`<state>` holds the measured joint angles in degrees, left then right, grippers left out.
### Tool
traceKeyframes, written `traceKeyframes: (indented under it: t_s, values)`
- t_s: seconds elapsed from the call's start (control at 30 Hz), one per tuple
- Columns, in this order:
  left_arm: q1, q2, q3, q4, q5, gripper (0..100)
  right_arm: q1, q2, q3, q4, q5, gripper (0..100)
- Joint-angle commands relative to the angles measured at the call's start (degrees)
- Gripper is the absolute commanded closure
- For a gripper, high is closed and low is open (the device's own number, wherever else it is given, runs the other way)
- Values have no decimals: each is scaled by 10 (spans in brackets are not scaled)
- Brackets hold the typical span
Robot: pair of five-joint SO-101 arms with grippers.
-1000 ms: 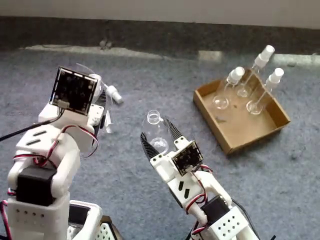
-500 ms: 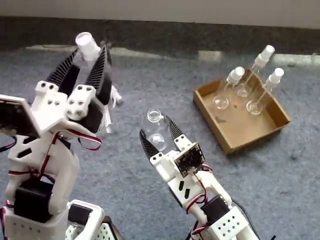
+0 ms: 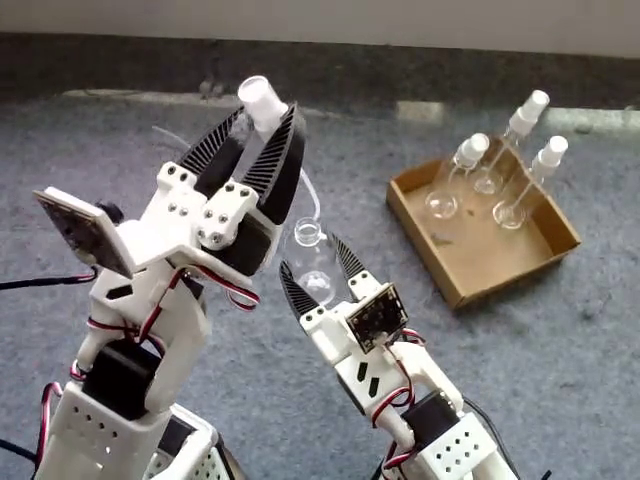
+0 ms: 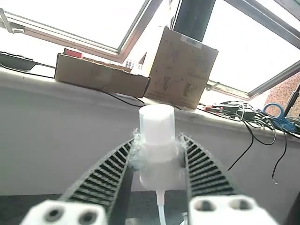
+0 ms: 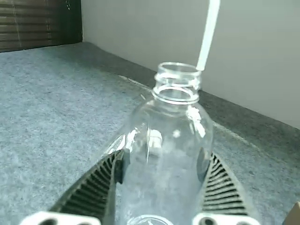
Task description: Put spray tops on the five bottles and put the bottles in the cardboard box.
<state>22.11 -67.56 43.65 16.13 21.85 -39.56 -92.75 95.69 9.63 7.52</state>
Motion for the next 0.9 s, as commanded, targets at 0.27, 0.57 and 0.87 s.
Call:
traceKeyframes:
  t_s: [0.27, 0.57, 0.87]
  values:
    - [10, -10, 1, -14, 5, 995, -2, -9, 95, 1, 4, 875]
    - [10, -10, -17, -11, 6, 995, -2, -8, 95, 1, 4, 875]
    - [10, -11, -20, -13, 6, 995, -2, -7, 95, 1, 4, 875]
